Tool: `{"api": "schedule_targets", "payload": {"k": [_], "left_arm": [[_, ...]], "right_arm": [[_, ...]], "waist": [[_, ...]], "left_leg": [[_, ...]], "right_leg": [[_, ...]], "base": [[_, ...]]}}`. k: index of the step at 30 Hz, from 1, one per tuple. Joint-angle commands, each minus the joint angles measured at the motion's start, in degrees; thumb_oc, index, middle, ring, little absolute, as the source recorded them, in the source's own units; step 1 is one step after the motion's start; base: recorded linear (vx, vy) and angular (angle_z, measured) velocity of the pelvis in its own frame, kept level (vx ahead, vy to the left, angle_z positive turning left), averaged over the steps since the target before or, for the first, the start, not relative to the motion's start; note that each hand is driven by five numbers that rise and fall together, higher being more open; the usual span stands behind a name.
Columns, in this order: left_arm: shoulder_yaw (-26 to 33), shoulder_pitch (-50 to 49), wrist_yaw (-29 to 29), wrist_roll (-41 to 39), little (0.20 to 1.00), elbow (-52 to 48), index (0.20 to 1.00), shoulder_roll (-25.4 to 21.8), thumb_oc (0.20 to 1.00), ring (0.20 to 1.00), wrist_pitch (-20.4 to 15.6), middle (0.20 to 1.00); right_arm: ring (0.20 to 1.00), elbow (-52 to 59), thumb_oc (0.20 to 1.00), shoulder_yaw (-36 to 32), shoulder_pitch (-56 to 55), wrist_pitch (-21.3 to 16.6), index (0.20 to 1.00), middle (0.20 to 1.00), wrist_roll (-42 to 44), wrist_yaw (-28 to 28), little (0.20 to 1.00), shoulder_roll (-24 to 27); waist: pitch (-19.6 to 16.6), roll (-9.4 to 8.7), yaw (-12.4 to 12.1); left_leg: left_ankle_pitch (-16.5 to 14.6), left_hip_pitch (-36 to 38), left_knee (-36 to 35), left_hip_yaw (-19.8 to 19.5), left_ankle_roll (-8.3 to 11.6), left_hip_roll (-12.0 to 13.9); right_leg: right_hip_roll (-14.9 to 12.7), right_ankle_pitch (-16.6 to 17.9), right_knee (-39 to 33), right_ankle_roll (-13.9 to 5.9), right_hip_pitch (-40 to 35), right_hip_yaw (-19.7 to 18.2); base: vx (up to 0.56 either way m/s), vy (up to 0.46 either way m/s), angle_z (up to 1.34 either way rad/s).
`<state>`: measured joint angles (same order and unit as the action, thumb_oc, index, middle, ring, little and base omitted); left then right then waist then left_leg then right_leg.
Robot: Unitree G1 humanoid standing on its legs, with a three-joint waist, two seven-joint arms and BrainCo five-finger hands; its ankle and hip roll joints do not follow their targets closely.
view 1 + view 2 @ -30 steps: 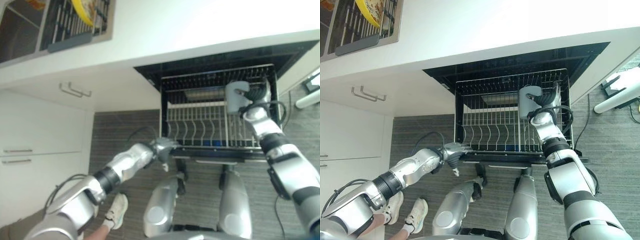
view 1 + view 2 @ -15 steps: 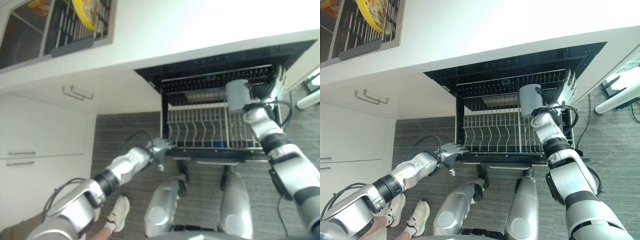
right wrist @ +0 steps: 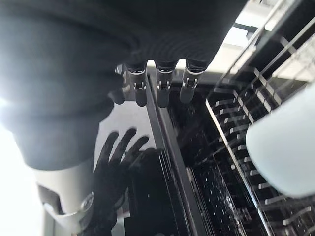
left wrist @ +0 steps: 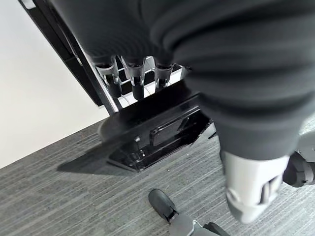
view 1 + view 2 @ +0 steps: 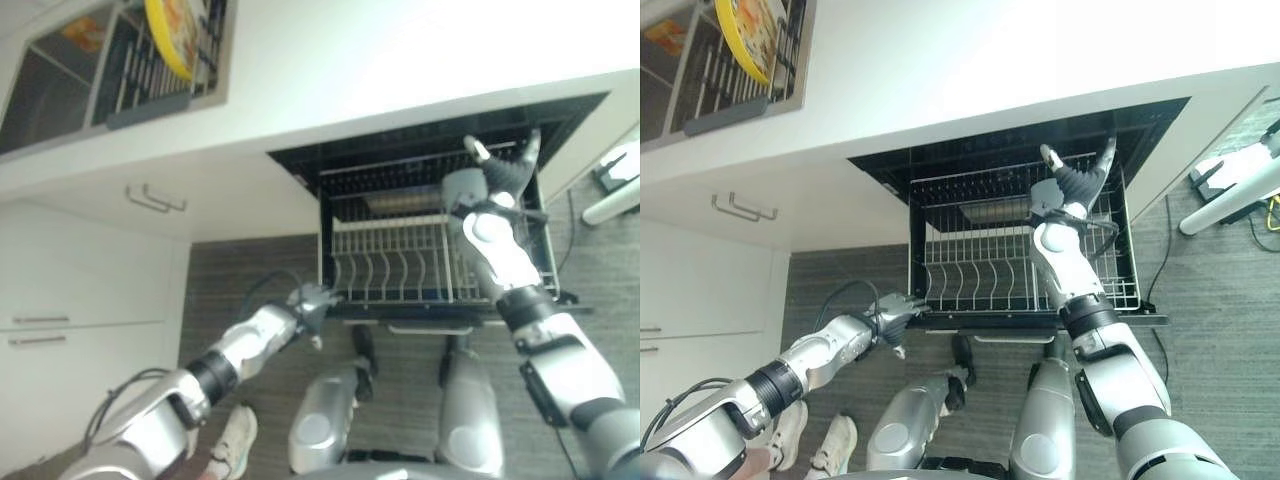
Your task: Place the dishes in the dishwasher.
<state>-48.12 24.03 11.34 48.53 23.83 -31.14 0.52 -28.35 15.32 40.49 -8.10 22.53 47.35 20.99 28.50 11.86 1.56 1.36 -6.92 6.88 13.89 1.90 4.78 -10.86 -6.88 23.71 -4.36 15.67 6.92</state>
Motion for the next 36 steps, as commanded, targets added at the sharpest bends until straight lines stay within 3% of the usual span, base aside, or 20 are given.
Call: {"api": "schedule_targets", "payload": {"k": [1,7,14,19,29,36], "left_arm": [[-5.6,-9.3,1.4,1.5,1.0,-0.3,1.0,-0.7,1.0,1.0,-1.8,1.0],[-4.5,-12.1,3.2,1.0,1.0,-0.9,1.0,-1.1,1.0,1.0,-2.0,1.0],[-2.7,-15.2,3.7,-0.3,1.0,-0.1,1.0,-2.2,1.0,1.0,-2.8,1.0],[-0.7,-15.3,2.8,-2.9,1.0,0.0,1.0,-2.5,1.0,1.0,-3.0,1.0],[5.5,-12.4,4.8,-9.3,1.0,-6.2,1.0,-4.8,1.0,1.0,-2.7,1.0],[10.9,-10.3,7.6,-12.8,1.0,-10.3,1.0,-5.6,1.0,1.0,-0.1,1.0]], "right_arm": [[1.0,3.1,1.0,-0.6,2.5,-2.5,1.0,1.0,-2.0,1.1,1.0,-0.5],[1.0,4.5,1.0,1.4,-2.7,-2.9,1.0,1.0,-3.2,1.9,1.0,-2.6],[1.0,5.3,1.0,5.0,-6.7,-2.7,1.0,1.0,-4.5,3.3,1.0,-4.8],[1.0,6.5,1.0,6.1,-9.0,-2.9,1.0,1.0,-5.0,2.4,1.0,-4.7],[1.0,12.6,1.0,6.0,-13.9,-3.8,1.0,1.0,-4.7,-0.4,1.0,-2.8],[1.0,18.1,1.0,5.5,-20.0,-5.2,1.0,1.0,-5.0,-4.1,1.0,-0.9]], "waist": [[1.3,-2.51,0.5],[-3.5,-3.64,0.4],[-10.6,-4.61,-0.3],[-13.9,-5.41,-0.8],[-17.0,-6.01,-1.0],[-17.9,-6.26,-0.5]], "left_leg": [[-4.6,-0.7,5.1,-0.3,1.07,4.7],[-4.8,5.1,1.4,1.3,1.37,5.9],[-2.1,9.7,-4.3,2.9,2.85,7.7],[-1.8,11.1,-5.4,3.0,3.15,8.1],[-1.7,12.5,-6.7,2.0,3.44,8.2],[-1.1,13.1,-8.1,1.5,3.93,8.2]], "right_leg": [[-7.6,-2.9,-0.3,-2.81,-4.7,5.3],[-7.4,-2.7,-5.5,-3.27,-12.1,8.4],[-5.5,-1.9,-11.6,-3.34,-18.5,11.3],[-4.6,-1.3,-13.9,-3.42,-20.6,12.1],[-3.7,0.0,-16.8,-3.84,-22.2,12.2],[-3.8,2.3,-19.8,-4.63,-22.4,12.8]], "base": [[0.0,-0.031,-0.18],[0.05,-0.052,-0.2],[0.03,-0.059,0.03],[0.0,-0.047,0.03],[-0.03,-0.021,-0.01],[-0.04,-0.017,0.03]]}}
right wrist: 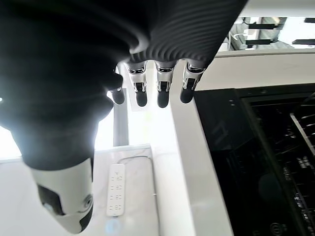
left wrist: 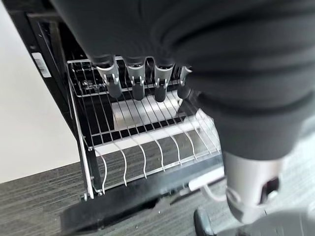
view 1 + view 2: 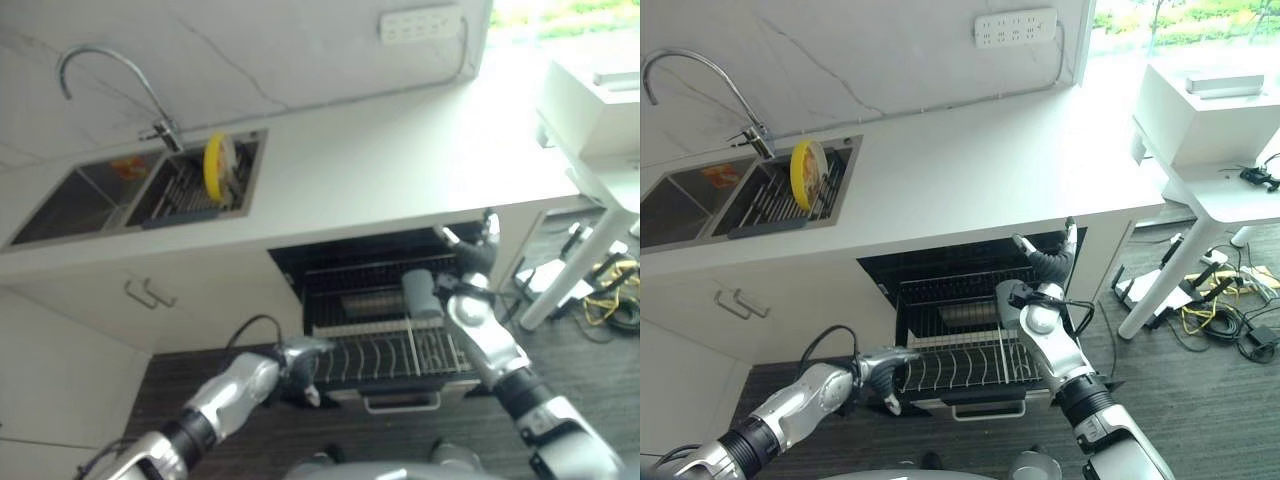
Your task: Place the dishes in the dishwasher.
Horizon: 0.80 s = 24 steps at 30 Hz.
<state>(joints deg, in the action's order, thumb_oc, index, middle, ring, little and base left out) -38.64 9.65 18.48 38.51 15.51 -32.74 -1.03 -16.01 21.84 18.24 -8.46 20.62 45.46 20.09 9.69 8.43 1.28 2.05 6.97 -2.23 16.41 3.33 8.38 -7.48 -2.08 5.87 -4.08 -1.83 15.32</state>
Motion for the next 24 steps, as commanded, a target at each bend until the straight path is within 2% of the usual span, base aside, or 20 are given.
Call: {"api": "schedule_targets", "payload": {"k": [1,7,10,12,14,15,16,17,19,21,24], "left_arm": [[2.1,4.4,0.2,-3.4,1.0,-2.1,1.0,-4.1,1.0,1.0,1.8,1.0],[9.4,3.2,-1.7,-10.7,1.0,-7.2,1.0,-6.4,1.0,1.0,2.4,1.0],[14.1,1.0,-9.4,-19.0,1.0,-11.5,1.0,-6.7,1.0,1.0,0.6,1.0],[17.4,-1.0,-13.7,-26.1,1.0,-12.9,1.0,-5.6,1.0,1.0,-1.9,1.0],[21.7,-4.6,-19.6,-44.6,1.0,-14.1,1.0,-1.3,1.0,1.0,-7.6,1.0],[22.4,-5.2,-19.6,-47.2,1.0,-14.0,1.0,-0.4,1.0,1.0,-8.5,1.0],[23.6,-6.6,-19.3,-52.9,1.0,-13.6,1.0,1.6,1.0,1.0,-10.7,1.0],[25.2,-8.4,-17.4,-60.7,1.0,-12.7,1.0,4.8,1.0,1.0,-13.5,1.0],[26.1,-9.5,-14.3,-69.3,1.0,-11.1,1.0,8.4,1.0,1.0,-15.6,1.0],[26.2,-10.0,-11.4,-78.5,1.0,-9.4,1.0,12.8,1.0,1.0,-15.1,1.0],[25.6,-9.4,-11.6,-78.9,1.0,-8.2,1.0,15.1,1.0,1.0,-13.1,1.0]], "right_arm": [[1.0,6.6,1.0,-1.2,1.3,-5.3,1.0,1.0,-3.0,-2.7,1.0,0.5],[1.0,12.3,1.0,-4.2,-4.1,-8.7,1.0,1.0,0.3,-7.4,1.0,3.6],[1.0,15.1,1.0,-6.1,-6.9,-13.0,1.0,1.0,2.5,-13.0,1.0,3.8],[1.0,16.5,1.0,-7.1,-8.4,-14.5,1.0,1.0,-0.1,-14.6,1.0,4.0],[1.0,17.6,1.0,-8.3,-10.1,-14.6,1.0,1.0,-0.9,-16.7,1.0,3.8],[1.0,17.7,1.0,-8.4,-10.3,-14.7,1.0,1.0,-1.0,-16.7,1.0,3.7],[1.0,17.6,1.0,-8.7,-10.9,-14.9,1.0,1.0,-1.4,-16.7,1.0,3.2],[1.0,17.2,1.0,-9.3,-11.7,-15.2,1.0,1.0,-1.5,-16.9,1.0,2.5],[1.0,16.9,1.0,-9.5,-12.6,-15.7,1.0,1.0,-1.8,-16.5,1.0,1.8],[1.0,16.6,1.0,-9.6,-13.2,-16.0,1.0,1.0,-1.0,-15.4,1.0,0.8],[1.0,16.0,1.0,-9.4,-13.3,-16.6,1.0,1.0,-0.7,-14.7,1.0,0.0]], "waist": [[1.0,-2.91,-0.1],[1.0,-2.92,0.1],[1.1,-2.78,0.1],[1.1,-2.83,0.1],[1.2,-3.03,0.1],[1.1,-3.07,0.1],[1.3,-3.25,0.0],[1.3,-3.68,0.0],[1.3,-4.24,0.1],[1.4,-4.9,0.4],[1.6,-5.26,0.7]], "left_leg": [[-1.7,-0.8,0.8,-1.0,2.55,4.6],[-1.5,-0.4,-0.1,-1.1,2.71,4.5],[-1.4,-0.3,-0.2,-1.6,2.61,4.3],[-1.5,-0.1,-0.2,-1.7,2.52,4.2],[-1.9,0.0,0.2,-1.9,2.54,4.3],[-1.7,-0.3,0.2,-2.0,2.49,4.3],[-1.8,-0.2,0.4,-1.9,2.52,4.4],[-1.9,0.0,0.5,-1.8,2.56,4.5],[-2.0,0.0,0.6,-1.6,2.57,4.8],[-2.0,0.1,0.7,-1.4,2.68,5.0],[-1.9,0.3,0.6,-1.3,2.78,5.1]], "right_leg": [[-7.2,-2.1,-2.4,-4.99,-4.9,4.4],[-7.6,-1.0,-3.9,-5.4,-5.0,5.0],[-7.7,-1.4,-3.5,-5.23,-5.0,4.8],[-7.7,-1.7,-3.1,-5.13,-5.0,4.7],[-7.7,-2.3,-2.3,-4.82,-4.9,4.5],[-7.6,-2.1,-2.4,-4.68,-4.7,4.4],[-7.6,-2.2,-2.3,-4.56,-4.7,4.4],[-7.5,-2.3,-2.2,-4.36,-4.8,4.4],[-7.4,-2.2,-2.1,-4.17,-4.6,4.3],[-7.1,-2.0,-2.2,-4.08,-4.6,4.0],[-6.9,-1.9,-2.5,-4.02,-4.7,3.8]], "base": [[-0.03,-0.022,0.05],[-0.03,-0.018,0.05],[-0.02,0.019,0.08],[-0.02,0.015,0.09],[-0.03,0.004,0.06],[-0.04,-0.004,0.02],[0.0,0.0,0.0],[-0.02,-0.044,0.0],[-0.01,-0.059,0.01],[0.0,-0.065,0.01],[0.0,-0.042,-0.03]]}}
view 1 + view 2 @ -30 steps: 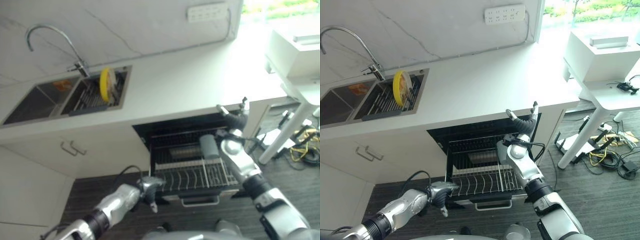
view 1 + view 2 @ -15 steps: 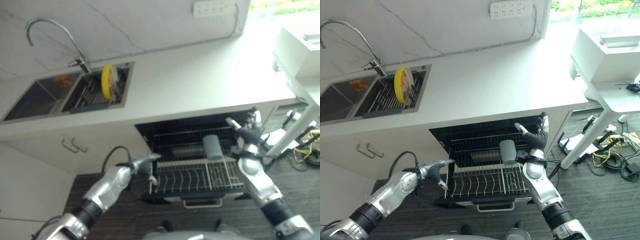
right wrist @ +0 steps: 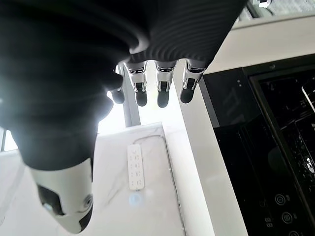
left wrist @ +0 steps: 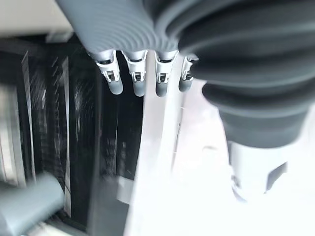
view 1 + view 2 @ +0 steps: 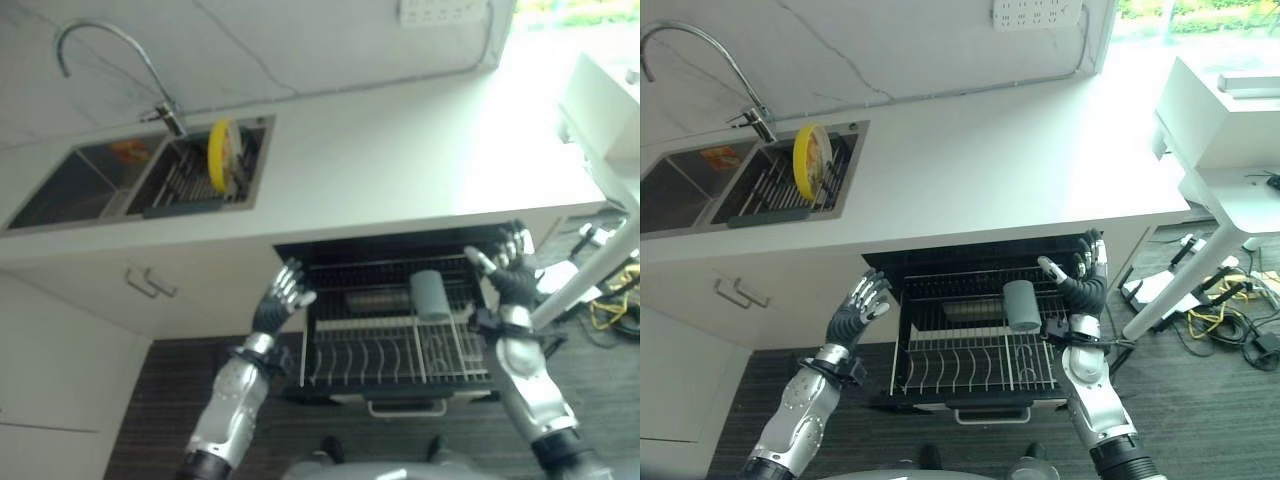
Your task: Place the dishes in the dishwasher.
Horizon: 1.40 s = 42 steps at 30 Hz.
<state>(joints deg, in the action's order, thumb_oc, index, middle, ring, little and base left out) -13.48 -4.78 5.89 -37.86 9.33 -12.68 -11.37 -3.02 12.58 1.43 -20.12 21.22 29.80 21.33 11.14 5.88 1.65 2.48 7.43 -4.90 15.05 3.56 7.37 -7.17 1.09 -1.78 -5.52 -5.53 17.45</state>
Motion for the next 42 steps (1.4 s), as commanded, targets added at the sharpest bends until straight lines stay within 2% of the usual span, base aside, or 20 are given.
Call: {"api": "schedule_targets", "payload": {"k": [1,3,7,9,11,12,13,15,16,17,20,21,23,25,26,28,30,35,38,42], "left_arm": [[-0.1,5.5,0.9,-1.7,1.0,-1.1,1.0,-4.7,1.0,1.0,-2.0,1.0],[-0.7,6.1,5.4,-3.2,1.0,-0.5,1.0,-4.5,1.0,1.0,-0.9,1.0],[-1.1,6.6,9.6,-0.8,1.0,0.0,1.0,-5.6,1.0,1.0,1.1,1.0],[-1.8,6.9,11.1,5.8,1.0,0.5,1.0,-7.1,1.0,1.0,2.7,1.0],[-2.7,7.8,11.1,16.0,1.0,1.5,1.0,-9.2,1.0,1.0,4.8,1.0],[-3.2,8.4,10.8,20.9,1.0,1.8,1.0,-10.5,1.0,1.0,5.8,1.0],[-4.1,9.6,11.0,28.1,1.0,2.4,1.0,-12.7,1.0,1.0,8.4,1.0],[-5.3,11.9,13.7,34.8,1.0,3.0,1.0,-17.8,1.0,1.0,11.5,1.0],[-5.5,14.2,17.9,35.3,1.0,3.6,1.0,-21.9,1.0,1.0,14.5,1.0],[-5.9,15.6,20.8,35.6,1.0,4.0,1.0,-24.0,1.0,1.0,16.3,1.0],[-7.8,18.0,25.1,36.0,1.0,5.4,1.0,-27.3,1.0,1.0,18.1,1.0],[-9.4,19.8,29.2,35.6,1.0,8.8,1.0,-27.9,1.0,1.0,18.1,1.0],[-11.2,20.6,31.3,35.4,1.0,12.0,1.0,-27.6,1.0,1.0,17.9,1.0],[-12.1,20.7,30.7,34.8,1.0,14.3,1.0,-26.7,1.0,1.0,18.3,1.0],[-12.1,20.7,28.4,33.8,1.0,16.8,1.0,-25.6,1.0,1.0,19.0,1.0],[-10.9,21.0,24.0,30.8,1.0,20.7,1.0,-23.7,1.0,1.0,17.5,1.0],[-10.4,21.8,21.4,31.3,1.0,22.1,1.0,-22.4,1.0,1.0,15.7,1.0],[-11.7,23.6,21.6,39.4,1.0,25.1,1.0,-20.3,1.0,1.0,13.5,1.0],[-14.7,24.9,22.2,43.7,1.0,28.7,1.0,-17.5,1.0,1.0,11.7,1.0],[-17.5,25.4,21.3,44.4,1.0,30.2,1.0,-14.8,1.0,1.0,11.5,1.0]], "right_arm": [[1.0,3.0,1.0,0.0,3.4,-5.0,1.0,1.0,-1.1,1.0,1.0,-1.4],[1.0,2.8,1.0,0.4,3.1,-5.1,1.0,1.0,-1.3,1.1,1.0,-1.5],[1.0,2.8,1.0,0.3,2.5,-5.1,1.0,1.0,-0.5,0.6,1.0,-1.4],[1.0,2.7,1.0,0.3,2.4,-5.1,1.0,1.0,-0.1,-0.1,1.0,-1.1],[1.0,2.5,1.0,0.6,2.4,-4.9,1.0,1.0,0.2,-0.9,1.0,-0.7],[1.0,2.4,1.0,0.5,2.4,-4.8,1.0,1.0,0.5,-1.4,1.0,-0.4],[1.0,2.5,1.0,0.6,2.4,-4.3,1.0,1.0,0.9,-2.1,1.0,0.1],[1.0,2.8,1.0,0.1,2.1,-3.5,1.0,1.0,2.3,-3.9,1.0,1.4],[1.0,3.4,1.0,-0.1,1.8,-2.6,1.0,1.0,3.3,-5.0,1.0,2.8],[1.0,3.6,1.0,-0.3,1.6,-1.8,1.0,1.0,4.1,-5.8,1.0,3.6],[1.0,4.2,1.0,-0.7,1.4,-0.2,1.0,1.0,4.9,-7.9,1.0,5.1],[1.0,5.4,1.0,-0.7,1.1,1.4,1.0,1.0,4.8,-9.5,1.0,6.6],[1.0,5.9,1.0,-0.6,1.3,2.5,1.0,1.0,4.5,-10.7,1.0,8.1],[1.0,6.3,1.0,-0.3,1.5,3.3,1.0,1.0,4.3,-11.4,1.0,8.9],[1.0,6.7,1.0,-0.2,1.5,4.0,1.0,1.0,4.4,-12.2,1.0,9.7],[1.0,7.9,1.0,-0.6,1.3,5.4,1.0,1.0,4.5,-13.8,1.0,10.7],[1.0,8.6,1.0,-1.6,1.2,5.9,1.0,1.0,4.4,-15.2,1.0,11.3],[1.0,10.4,1.0,-3.0,1.2,6.4,1.0,1.0,4.6,-16.8,1.0,12.3],[1.0,11.1,1.0,-2.8,2.3,6.9,1.0,1.0,5.1,-17.4,1.0,13.1],[1.0,11.6,1.0,-2.5,3.1,7.6,1.0,1.0,5.1,-18.2,1.0,13.8]], "waist": [[0.2,-2.83,0.5],[0.2,-2.79,0.9],[0.1,-2.69,1.4],[0.2,-2.44,1.7],[0.2,-2.07,2.1],[0.2,-1.87,2.4],[0.3,-1.57,2.9],[-0.1,-0.96,4.0],[-0.1,-0.27,5.1],[-0.1,0.31,5.9],[0.2,1.46,7.5],[0.8,2.72,9.2],[1.4,3.76,10.6],[1.8,4.29,11.5],[2.2,4.72,12.3],[3.2,5.36,13.4],[4.5,5.83,14.4],[6.7,5.91,16.3],[7.8,5.48,17.8],[9.0,4.88,19.0]], "left_leg": [[-2.3,0.0,3.1,0.2,2.57,6.2],[-2.2,0.2,2.9,0.6,2.66,6.2],[-2.0,0.4,2.7,0.9,2.62,6.0],[-2.0,0.5,2.6,1.1,2.61,5.9],[-2.0,0.7,2.4,1.3,2.56,5.7],[-2.0,0.8,2.4,1.4,2.53,5.6],[-2.1,1.3,2.2,1.7,2.53,5.5],[-1.9,1.1,2.1,2.1,2.54,5.3],[-1.8,1.1,1.9,2.6,2.54,5.1],[-1.6,1.1,1.7,2.9,2.54,4.9],[-1.4,1.1,1.4,3.3,2.59,4.5],[-1.2,0.9,1.0,3.8,2.55,3.9],[-1.0,0.5,0.8,4.0,2.52,3.4],[-1.0,0.4,0.6,4.3,2.47,3.0],[-1.0,0.1,0.5,4.5,2.44,2.7],[-0.9,-0.6,0.3,5.0,2.34,2.3],[-0.8,-1.4,0.2,5.3,2.32,2.0],[-0.5,-2.5,0.2,5.8,2.24,1.8],[-0.5,-2.7,0.3,6.7,2.29,1.9],[-0.5,-3.0,0.6,7.6,2.31,2.1]], "right_leg": [[-7.1,-4.9,5.0,-2.61,-1.0,1.7],[-7.0,-4.7,4.7,-2.59,-1.1,1.5],[-7.0,-4.2,4.2,-2.88,-1.2,1.4],[-7.1,-4.0,4.1,-3.09,-1.1,1.3],[-7.2,-3.9,4.0,-3.31,-1.1,1.1],[-7.2,-4.0,3.9,-3.41,-1.1,1.0],[-7.3,-4.1,4.0,-3.61,-1.3,0.8],[-7.3,-3.9,3.7,-3.9,-0.9,0.3],[-7.3,-3.8,3.8,-4.2,-0.4,-0.4],[-7.3,-3.8,3.8,-4.31,-0.1,-0.9],[-7.3,-3.7,3.7,-4.59,0.5,-2.1],[-7.4,-3.5,3.6,-4.87,1.3,-3.5],[-7.5,-3.4,3.4,-5.05,2.1,-4.9],[-7.5,-3.3,3.3,-5.21,2.6,-5.8],[-7.6,-3.2,3.2,-5.39,3.2,-6.6],[-7.9,-3.2,3.4,-5.62,4.5,-7.8],[-8.2,-3.1,3.6,-5.85,5.9,-9.0],[-8.5,-2.8,4.4,-6.22,8.3,-11.0],[-8.5,-2.7,4.6,-6.29,9.3,-12.3],[-8.4,-2.6,4.7,-6.2,10.2,-13.4]], "base": [[-0.01,-0.032,-0.02],[0.0,0.0,0.0],[0.01,-0.005,-0.11],[0.0,0.001,-0.02],[0.02,0.009,0.0],[0.07,0.032,-0.02],[0.09,0.04,-0.03],[0.11,0.063,-0.04],[0.12,0.105,-0.1],[0.1,0.115,-0.17],[0.11,0.128,-0.19],[0.14,0.201,-0.33],[0.13,0.197,-0.4],[0.1,0.143,-0.28],[0.1,0.188,-0.24],[0.03,0.189,-0.31],[-0.04,0.151,-0.35],[-0.02,0.08,-0.16],[0.02,0.053,-0.11],[0.02,0.033,-0.21]]}}
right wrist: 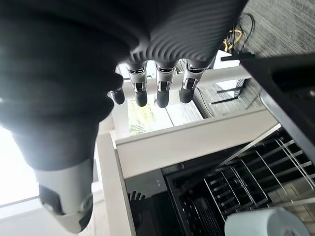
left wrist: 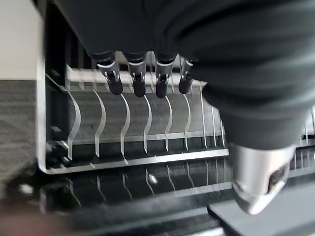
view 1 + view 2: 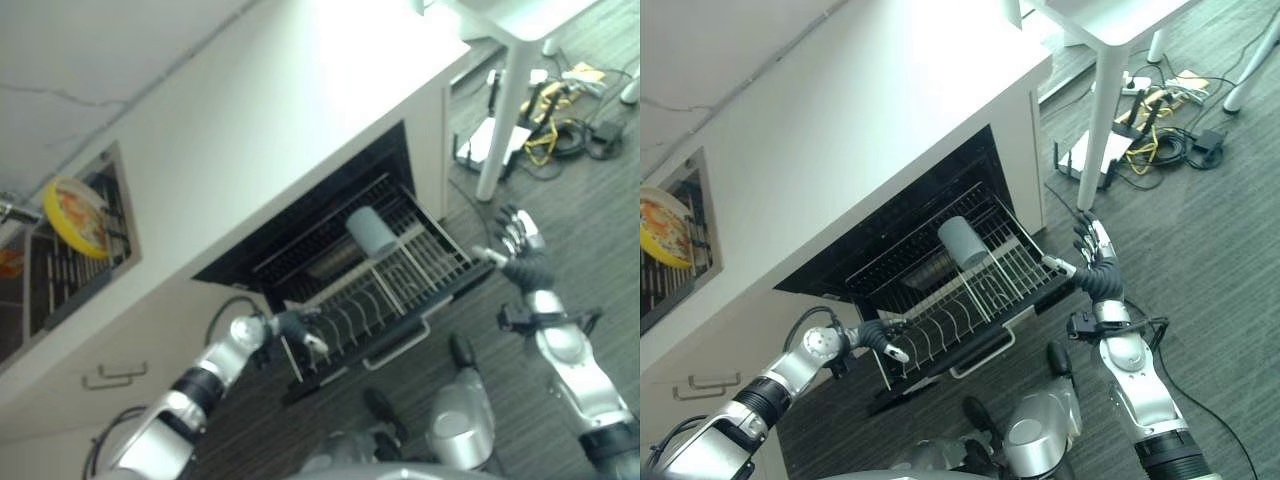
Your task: Place the dishes in the dishwasher.
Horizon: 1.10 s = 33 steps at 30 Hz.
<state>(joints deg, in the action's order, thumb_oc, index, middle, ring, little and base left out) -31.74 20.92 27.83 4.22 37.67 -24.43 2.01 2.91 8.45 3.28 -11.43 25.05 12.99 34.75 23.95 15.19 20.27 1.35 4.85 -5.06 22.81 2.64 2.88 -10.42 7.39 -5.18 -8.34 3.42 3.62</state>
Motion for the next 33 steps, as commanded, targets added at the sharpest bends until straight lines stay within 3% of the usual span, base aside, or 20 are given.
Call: {"api": "schedule_targets", "payload": {"k": [1,11,19,21,22,27,30,33], "left_arm": [[0.6,-0.4,-0.8,2.8,1.0,1.9,1.0,-2.7,1.0,1.0,-1.9,1.0],[-0.5,-2.5,-1.0,3.0,1.0,0.6,1.0,-2.4,1.0,1.0,-0.9,1.0],[-0.2,-4.9,-1.5,3.6,1.0,-0.8,1.0,-2.0,1.0,1.0,0.9,1.0],[0.6,-5.6,-4.6,2.9,1.0,-1.4,1.0,-2.3,1.0,1.0,0.2,1.0],[2.9,-6.5,-11.7,-0.4,1.0,-4.7,1.0,-3.3,1.0,1.0,0.4,1.0],[8.1,-10.0,-20.5,-4.4,1.0,-14.4,1.0,-7.2,1.0,1.0,1.5,1.0],[14.9,-15.1,-28.3,-9.9,1.0,-23.4,1.0,-8.9,1.0,1.0,-1.6,1.0],[19.6,-18.8,-28.7,-17.9,1.0,-27.7,1.0,-7.0,1.0,1.0,-5.9,1.0]], "right_arm": [[1.0,5.7,1.0,1.6,1.3,-0.9,1.0,1.0,1.2,-1.4,1.0,0.4],[1.0,5.9,1.0,1.2,0.8,-0.1,1.0,1.0,1.4,-1.9,1.0,0.5],[1.0,5.1,1.0,2.0,-0.4,0.1,1.0,1.0,0.7,-2.0,1.0,-0.5],[1.0,4.7,1.0,2.2,-0.8,-0.4,1.0,1.0,0.8,-2.6,1.0,-0.9],[1.0,4.4,1.0,2.4,-1.8,-1.4,1.0,1.0,0.4,-2.5,1.0,-1.8],[1.0,4.6,1.0,0.7,-3.7,-3.0,1.0,1.0,-0.4,-2.5,1.0,-3.5],[1.0,4.8,1.0,0.4,-4.2,-4.5,1.0,1.0,1.4,-5.1,1.0,-5.2],[1.0,5.1,1.0,0.9,-4.3,-5.4,1.0,1.0,3.1,-9.4,1.0,-6.8]], "waist": [[-3.6,-4.52,0.5],[-3.2,-4.35,0.0],[-5.7,-3.99,-1.4],[-6.4,-4.04,-1.8],[-7.5,-4.3,-3.0],[-9.0,-4.61,-5.7],[-10.4,-5.52,-9.0],[-11.3,-6.41,-11.4]], "left_leg": [[0.6,-0.4,0.8,0.0,3.24,6.6],[0.9,-0.3,1.0,-0.3,3.32,6.8],[0.9,1.5,0.8,-0.3,3.46,7.1],[0.8,2.1,0.7,-0.2,3.46,7.2],[0.7,2.7,0.6,-0.6,3.39,7.2],[0.4,3.4,0.6,-1.8,3.23,7.5],[0.3,3.6,0.7,-3.7,3.13,7.7],[0.2,3.5,0.9,-5.4,3.13,8.1]], "right_leg": [[-5.1,-8.8,8.1,-3.36,1.3,0.3],[-5.7,-8.6,7.7,-3.5,0.4,1.0],[-6.2,-8.9,7.0,-3.66,-2.8,3.5],[-6.2,-9.0,6.9,-3.64,-3.6,4.0],[-6.2,-9.2,6.7,-3.56,-4.8,5.0],[-6.1,-9.7,6.6,-3.17,-6.6,7.0],[-5.7,-10.4,6.6,-2.5,-8.2,9.0],[-5.2,-11.1,6.9,-1.73,-9.1,10.3]], "base": [[0.01,0.015,-0.09],[0.0,0.0,-0.01],[0.01,-0.013,0.07],[0.01,-0.04,0.1],[-0.01,-0.073,0.05],[-0.06,-0.062,0.15],[-0.09,-0.114,0.21],[-0.08,-0.115,0.35]]}}
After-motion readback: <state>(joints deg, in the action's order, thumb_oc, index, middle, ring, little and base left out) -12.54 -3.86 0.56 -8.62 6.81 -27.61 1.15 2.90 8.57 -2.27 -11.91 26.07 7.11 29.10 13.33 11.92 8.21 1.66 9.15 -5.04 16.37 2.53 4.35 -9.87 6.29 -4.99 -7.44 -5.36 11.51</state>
